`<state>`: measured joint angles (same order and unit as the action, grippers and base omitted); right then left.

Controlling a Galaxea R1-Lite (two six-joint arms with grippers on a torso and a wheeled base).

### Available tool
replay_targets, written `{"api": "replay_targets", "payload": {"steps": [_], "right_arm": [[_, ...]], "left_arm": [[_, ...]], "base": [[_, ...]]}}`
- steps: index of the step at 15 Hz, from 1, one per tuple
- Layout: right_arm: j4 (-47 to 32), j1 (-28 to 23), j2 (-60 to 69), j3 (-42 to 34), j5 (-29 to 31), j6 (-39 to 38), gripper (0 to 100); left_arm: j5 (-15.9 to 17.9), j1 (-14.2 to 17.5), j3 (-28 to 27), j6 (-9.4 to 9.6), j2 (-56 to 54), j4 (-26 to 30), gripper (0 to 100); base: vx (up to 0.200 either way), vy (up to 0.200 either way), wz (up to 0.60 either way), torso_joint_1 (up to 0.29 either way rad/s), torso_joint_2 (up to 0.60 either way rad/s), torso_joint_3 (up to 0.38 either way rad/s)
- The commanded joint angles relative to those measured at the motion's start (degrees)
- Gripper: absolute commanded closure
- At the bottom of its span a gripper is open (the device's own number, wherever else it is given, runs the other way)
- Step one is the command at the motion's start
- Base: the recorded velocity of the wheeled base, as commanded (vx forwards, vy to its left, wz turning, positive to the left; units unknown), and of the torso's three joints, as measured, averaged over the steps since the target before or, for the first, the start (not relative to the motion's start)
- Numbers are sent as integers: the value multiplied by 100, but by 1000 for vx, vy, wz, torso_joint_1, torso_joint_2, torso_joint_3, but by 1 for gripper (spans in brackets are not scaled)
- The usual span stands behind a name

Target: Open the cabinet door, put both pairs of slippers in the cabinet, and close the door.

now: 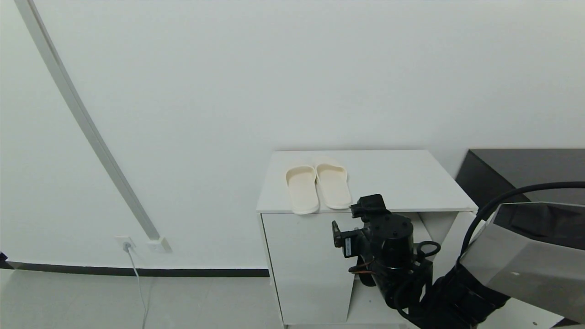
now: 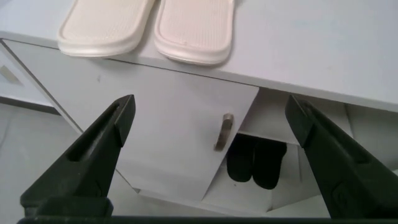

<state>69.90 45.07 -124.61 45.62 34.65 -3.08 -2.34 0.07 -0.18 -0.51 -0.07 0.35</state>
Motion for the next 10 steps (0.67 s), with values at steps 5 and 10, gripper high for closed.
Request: {"api": "replay_targets", "payload": {"steps": [5, 10], "right_arm": [[331, -24, 16, -106, -125, 124, 0], [604, -16, 183, -158, -371, 221, 0]], "left_arm": [[-3, 1, 1, -2, 7, 0, 100], [-12, 1, 9, -2, 7, 0, 100]], "base": [[0, 0, 360, 3, 0, 0], [0, 0, 0, 0, 0, 0]]}}
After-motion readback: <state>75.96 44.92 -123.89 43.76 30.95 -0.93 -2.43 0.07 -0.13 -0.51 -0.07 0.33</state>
